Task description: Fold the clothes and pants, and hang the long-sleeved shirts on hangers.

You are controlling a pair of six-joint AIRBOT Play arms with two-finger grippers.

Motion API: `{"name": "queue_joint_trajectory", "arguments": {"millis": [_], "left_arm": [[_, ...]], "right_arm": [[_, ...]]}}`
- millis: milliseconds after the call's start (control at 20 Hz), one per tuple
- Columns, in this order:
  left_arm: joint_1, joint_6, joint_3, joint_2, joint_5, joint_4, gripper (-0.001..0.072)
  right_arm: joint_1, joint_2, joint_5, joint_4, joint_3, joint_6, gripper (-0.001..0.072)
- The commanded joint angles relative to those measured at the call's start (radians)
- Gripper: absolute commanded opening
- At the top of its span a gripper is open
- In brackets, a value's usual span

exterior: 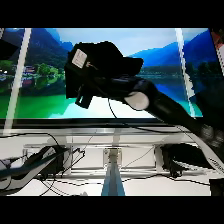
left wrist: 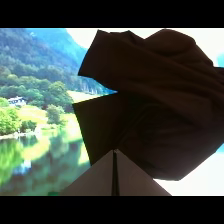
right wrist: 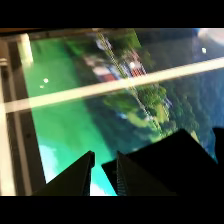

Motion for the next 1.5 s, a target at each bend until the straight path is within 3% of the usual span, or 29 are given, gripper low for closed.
{"name": "queue_joint_trajectory", "arguments": {"millis": [0,100,250,300,350,450,700,800,850,1250,1350,1450], "left_arm": [[0.001,0.0,0.0,0.0,0.004,0.001,0.0008],[0.001,0.0,-0.001,0.0,0.008,0.001,0.0008],[0.0,0.0,-0.001,0.0,0.041,0.001,0.0008],[0.0,0.0,-0.002,0.0,0.052,0.001,0.0007],[0.0,0.0,-0.003,0.0,0.061,0.001,0.0008],[0.0,0.0,-0.008,-0.001,0.064,0.001,0.0008],[-0.001,0.0,-0.008,-0.034,0.063,0.0,0.0007],[-0.001,-0.024,-0.008,-0.052,0.063,0.0,0.0008],[-0.001,-0.04,-0.008,-0.061,0.063,0.0,0.0008],[-0.001,-0.042,-0.008,-0.08,0.064,0.0,0.0008],[-0.001,-0.042,-0.008,-0.08,0.064,0.0,0.0007],[-0.001,-0.042,-0.008,-0.08,0.064,0.0,0.0008]], "right_arm": [[-0.059,-0.172,-0.051,-0.034,0.042,0.104,0.0169],[-0.096,-0.288,0.036,-0.063,0.14,0.104,0.0125],[-0.106,-0.457,0.194,-0.222,0.321,0.143,0.0131],[-0.1,-0.51,0.245,-0.261,0.377,0.147,0.0181],[-0.093,-0.557,0.293,-0.288,0.426,0.146,0.0316],[-0.074,-0.621,0.311,-0.306,0.481,0.146,0.0424],[-0.043,-0.73,0.224,-0.323,0.562,0.11,0.0426],[-0.043,-0.775,0.205,-0.318,0.583,0.026,0.0495],[-0.043,-0.79,0.195,-0.302,0.585,0.023,0.0566],[-0.023,-0.839,0.097,-0.299,0.587,0.006,0.0549],[-0.023,-0.841,0.066,-0.316,0.587,0.005,0.0413],[-0.025,-0.843,0.073,-0.341,0.587,0.005,0.0327]]}}
